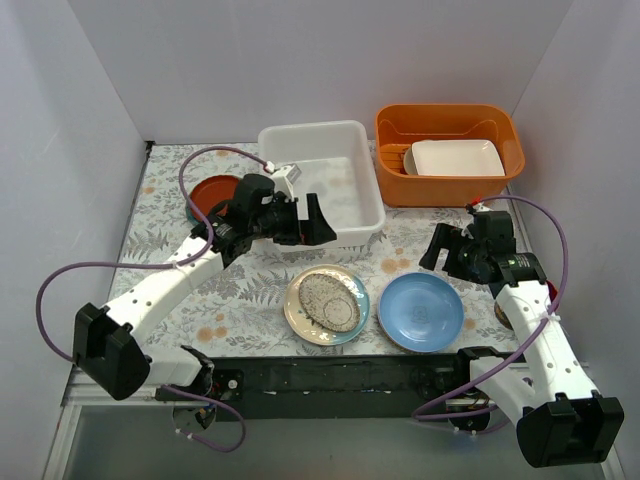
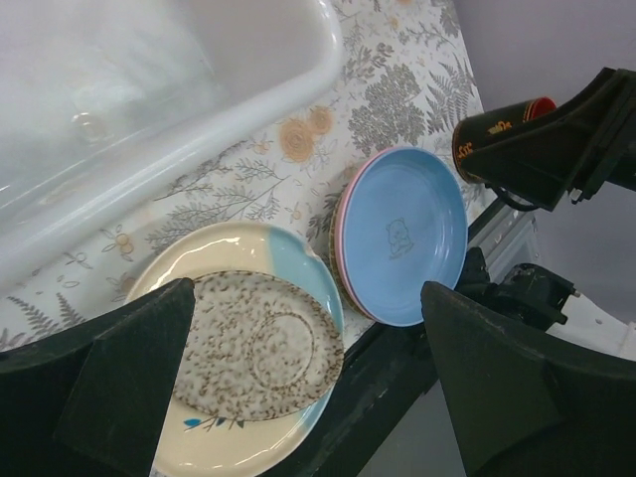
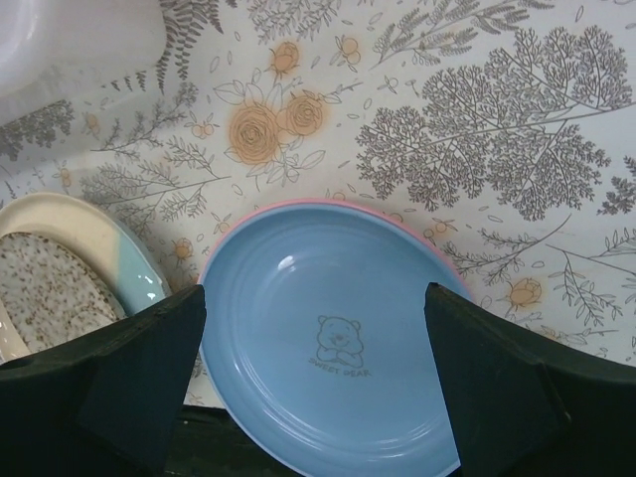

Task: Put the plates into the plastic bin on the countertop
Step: Pick up the plate from the corner of the board.

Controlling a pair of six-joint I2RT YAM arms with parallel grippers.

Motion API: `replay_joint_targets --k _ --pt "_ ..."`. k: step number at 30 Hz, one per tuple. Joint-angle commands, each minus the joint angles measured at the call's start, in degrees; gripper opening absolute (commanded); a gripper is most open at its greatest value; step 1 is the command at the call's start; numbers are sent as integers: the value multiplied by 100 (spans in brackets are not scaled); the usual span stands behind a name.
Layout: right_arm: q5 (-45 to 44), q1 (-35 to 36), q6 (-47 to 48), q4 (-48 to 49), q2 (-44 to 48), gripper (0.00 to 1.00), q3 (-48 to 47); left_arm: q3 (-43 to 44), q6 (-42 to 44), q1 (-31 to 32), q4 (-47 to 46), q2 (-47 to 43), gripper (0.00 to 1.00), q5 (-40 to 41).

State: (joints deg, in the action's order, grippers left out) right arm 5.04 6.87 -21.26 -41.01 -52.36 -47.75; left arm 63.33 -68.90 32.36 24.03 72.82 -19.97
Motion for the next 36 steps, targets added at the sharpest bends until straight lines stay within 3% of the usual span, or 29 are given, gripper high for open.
replay_joint_targets --k 1,17,25,36 --pt "-249 -11 -116 -284 111 98 134 460 -141 542 -267 259 98 291" --pt "-434 -55 -300 -653 410 96 547 1436 -220 2563 -241 2052 93 1188" --pt "-363 -46 -371 -627 507 96 714 1761 -211 3083 -127 2649 85 1644" --pt "-232 -63 -371 -592 507 97 819 2017 -220 3329 66 3274 73 1926"
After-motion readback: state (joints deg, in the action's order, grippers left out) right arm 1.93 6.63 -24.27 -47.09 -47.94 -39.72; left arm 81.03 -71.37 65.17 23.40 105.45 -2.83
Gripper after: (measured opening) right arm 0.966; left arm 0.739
